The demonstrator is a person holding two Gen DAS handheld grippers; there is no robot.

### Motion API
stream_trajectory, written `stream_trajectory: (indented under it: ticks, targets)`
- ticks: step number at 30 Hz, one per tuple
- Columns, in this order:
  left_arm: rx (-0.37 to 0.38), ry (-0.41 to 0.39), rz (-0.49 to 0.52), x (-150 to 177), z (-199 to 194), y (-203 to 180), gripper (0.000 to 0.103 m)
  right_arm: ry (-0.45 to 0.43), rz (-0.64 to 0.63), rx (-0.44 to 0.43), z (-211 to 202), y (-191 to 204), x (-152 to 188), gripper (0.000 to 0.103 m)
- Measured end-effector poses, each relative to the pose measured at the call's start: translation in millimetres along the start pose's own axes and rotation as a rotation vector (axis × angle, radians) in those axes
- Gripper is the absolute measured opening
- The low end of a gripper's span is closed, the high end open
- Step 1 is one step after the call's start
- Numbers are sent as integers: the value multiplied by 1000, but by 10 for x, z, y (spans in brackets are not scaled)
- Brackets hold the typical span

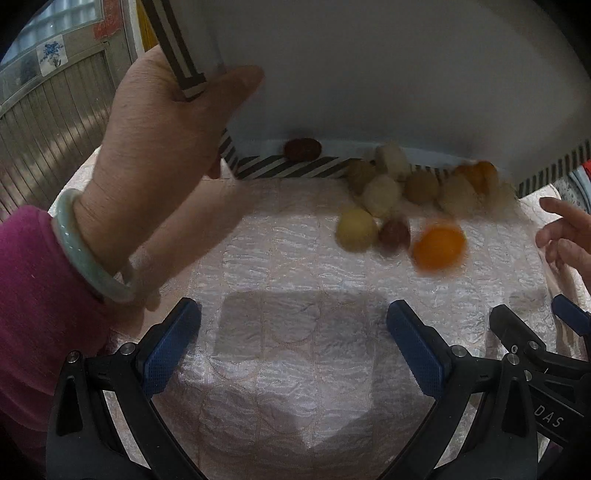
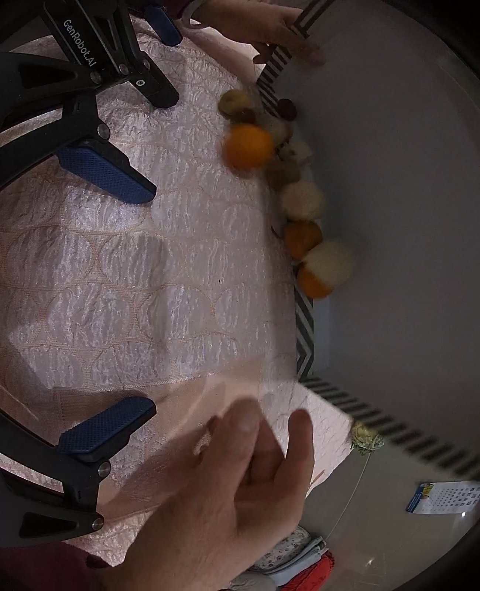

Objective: Organize fruits

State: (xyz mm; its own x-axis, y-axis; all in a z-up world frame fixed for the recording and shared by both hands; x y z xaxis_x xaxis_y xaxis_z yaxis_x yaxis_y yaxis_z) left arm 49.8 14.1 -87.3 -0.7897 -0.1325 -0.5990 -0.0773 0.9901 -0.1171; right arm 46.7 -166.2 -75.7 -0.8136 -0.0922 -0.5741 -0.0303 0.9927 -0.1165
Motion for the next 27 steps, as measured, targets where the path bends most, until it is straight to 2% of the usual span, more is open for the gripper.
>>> stream_trajectory:
  ticks: [27]
  targets:
    - [0,0,0,4,5,9,103,0,0,0,-9,-12,-1,103]
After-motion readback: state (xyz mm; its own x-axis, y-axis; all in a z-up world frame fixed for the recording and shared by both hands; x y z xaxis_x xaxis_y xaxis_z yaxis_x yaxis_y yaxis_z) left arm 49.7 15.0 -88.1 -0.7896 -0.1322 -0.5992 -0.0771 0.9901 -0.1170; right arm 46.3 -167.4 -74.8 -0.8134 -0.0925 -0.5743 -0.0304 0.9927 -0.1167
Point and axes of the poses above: each gripper's, at about its wrist camera, not at the fingertips, and z roughly the way its jaws point, y to its left, x to its underside, the point moved 7 cm from there along z, roughly the way its jaws point, and after that the axes turned 10 degrees about x, right-handed, at the moved point
